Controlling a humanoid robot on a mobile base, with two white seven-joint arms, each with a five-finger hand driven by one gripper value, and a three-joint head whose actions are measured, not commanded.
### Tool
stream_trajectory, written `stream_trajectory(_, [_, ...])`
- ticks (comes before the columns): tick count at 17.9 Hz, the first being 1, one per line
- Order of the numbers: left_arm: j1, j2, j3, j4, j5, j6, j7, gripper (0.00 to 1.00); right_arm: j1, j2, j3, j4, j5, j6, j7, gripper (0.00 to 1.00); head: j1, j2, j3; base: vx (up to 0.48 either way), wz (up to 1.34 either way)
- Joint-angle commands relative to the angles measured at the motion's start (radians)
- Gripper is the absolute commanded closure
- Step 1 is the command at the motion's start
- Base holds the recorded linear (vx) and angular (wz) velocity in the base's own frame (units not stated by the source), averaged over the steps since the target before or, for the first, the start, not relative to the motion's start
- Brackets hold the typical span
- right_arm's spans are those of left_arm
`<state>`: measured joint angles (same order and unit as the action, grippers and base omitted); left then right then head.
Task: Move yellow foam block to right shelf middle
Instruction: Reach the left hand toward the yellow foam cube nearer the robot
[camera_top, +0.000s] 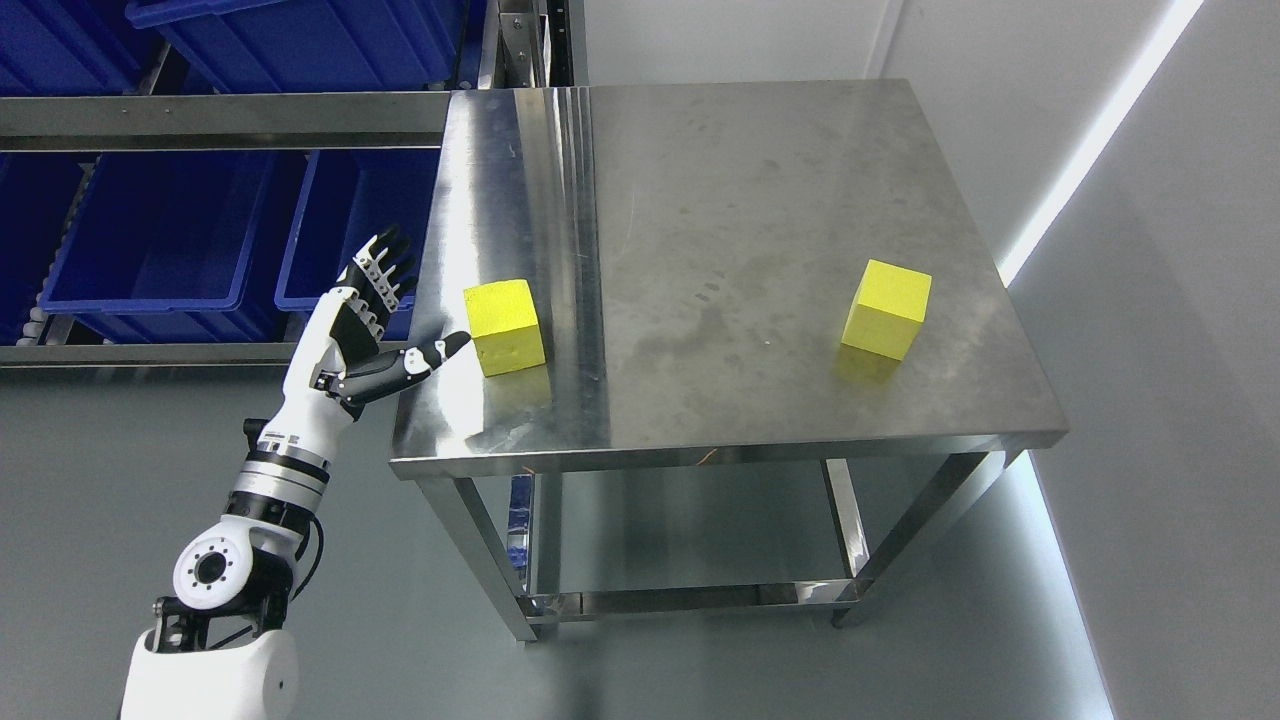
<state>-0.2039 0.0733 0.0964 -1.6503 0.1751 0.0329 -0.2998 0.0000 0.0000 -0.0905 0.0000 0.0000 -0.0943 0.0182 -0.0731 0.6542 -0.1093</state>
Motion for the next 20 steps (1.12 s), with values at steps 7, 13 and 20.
stream_trajectory(7, [-0.066,0.088,-0.018,0.055,0.001,0.081,-0.124,0.02,-0.003,-0.017,0.000,-0.017,0.000,-0.004,0.000,0.00,0.0000,0.000,0.000,0.000,0.00])
stream_trajectory(13, [-0.092,0.151,-0.055,0.121,-0.051,0.113,-0.159,0.01,-0.003,-0.017,0.000,-0.017,-0.002,-0.002,0.000,0.00,0.0000,0.000,0.000,0.000,0.00])
stream_trajectory(20, [-0.095,0.149,-0.109,0.145,-0.080,0.113,-0.237,0.02,-0.003,-0.017,0.000,-0.017,-0.002,-0.002,0.000,0.00,0.0000,0.000,0.000,0.005,0.04])
